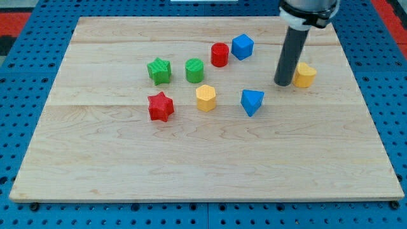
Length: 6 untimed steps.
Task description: Move the blue triangle closer to the yellow heart
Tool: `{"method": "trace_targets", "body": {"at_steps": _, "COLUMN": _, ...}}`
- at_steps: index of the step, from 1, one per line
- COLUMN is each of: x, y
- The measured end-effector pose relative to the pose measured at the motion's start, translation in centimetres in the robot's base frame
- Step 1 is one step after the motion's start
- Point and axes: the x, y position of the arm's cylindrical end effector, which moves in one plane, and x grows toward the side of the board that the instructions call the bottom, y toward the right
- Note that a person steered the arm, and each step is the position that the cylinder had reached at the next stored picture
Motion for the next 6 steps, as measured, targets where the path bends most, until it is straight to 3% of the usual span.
{"method": "trace_targets", "body": {"at_steps": 2, "x": 3.0, "y": -7.5}}
{"method": "trace_targets", "body": {"at_steps": 6, "x": 10.2, "y": -5.6}}
